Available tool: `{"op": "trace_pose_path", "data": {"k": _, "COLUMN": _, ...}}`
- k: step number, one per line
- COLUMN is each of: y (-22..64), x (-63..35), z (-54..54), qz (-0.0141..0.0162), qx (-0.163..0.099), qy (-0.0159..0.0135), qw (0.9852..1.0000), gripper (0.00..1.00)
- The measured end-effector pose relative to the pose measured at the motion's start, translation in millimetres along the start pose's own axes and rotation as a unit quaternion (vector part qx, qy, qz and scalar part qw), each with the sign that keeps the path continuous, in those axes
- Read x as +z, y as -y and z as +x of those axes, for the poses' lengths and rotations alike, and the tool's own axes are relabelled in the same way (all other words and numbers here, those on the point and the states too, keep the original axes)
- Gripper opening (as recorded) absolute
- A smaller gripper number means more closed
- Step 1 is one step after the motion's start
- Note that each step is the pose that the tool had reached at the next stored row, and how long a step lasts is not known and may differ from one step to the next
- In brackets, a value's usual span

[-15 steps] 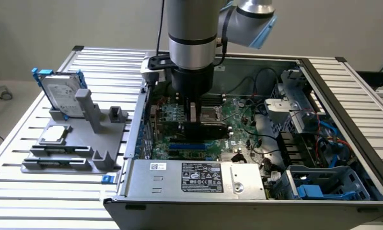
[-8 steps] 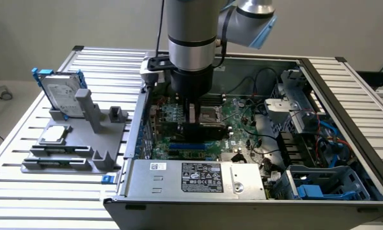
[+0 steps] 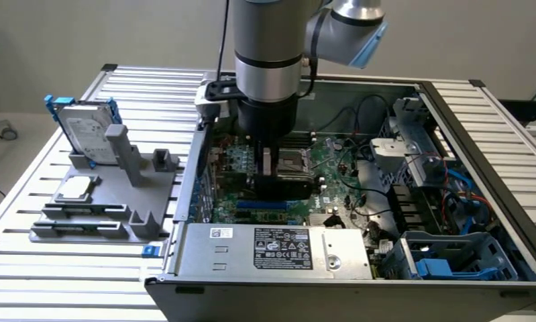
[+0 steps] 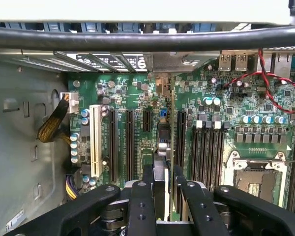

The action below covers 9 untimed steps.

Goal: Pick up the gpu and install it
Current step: 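Insert the gpu into the slot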

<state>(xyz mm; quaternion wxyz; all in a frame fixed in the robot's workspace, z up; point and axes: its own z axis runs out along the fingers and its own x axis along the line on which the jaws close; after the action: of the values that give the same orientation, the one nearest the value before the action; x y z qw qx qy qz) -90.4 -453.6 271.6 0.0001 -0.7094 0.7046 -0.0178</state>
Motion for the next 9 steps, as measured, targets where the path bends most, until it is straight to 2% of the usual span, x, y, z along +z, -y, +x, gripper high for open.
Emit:
{"op": "trace_pose_path", "data": {"k": 4, "y": 0.0, "x": 0.3, "z": 2.9, "qz": -0.0039, "qx": 0.006, "qy": -0.0001, "qw": 1.0, "gripper": 0.27}}
{"op": "trace_pose_path", "data": {"k": 9, "y": -0.1, "x": 0.5, "z": 4.3, "qz": -0.0074, "qx": 0.01, "qy": -0.0003, "qw": 0.9999, "gripper": 0.27}}
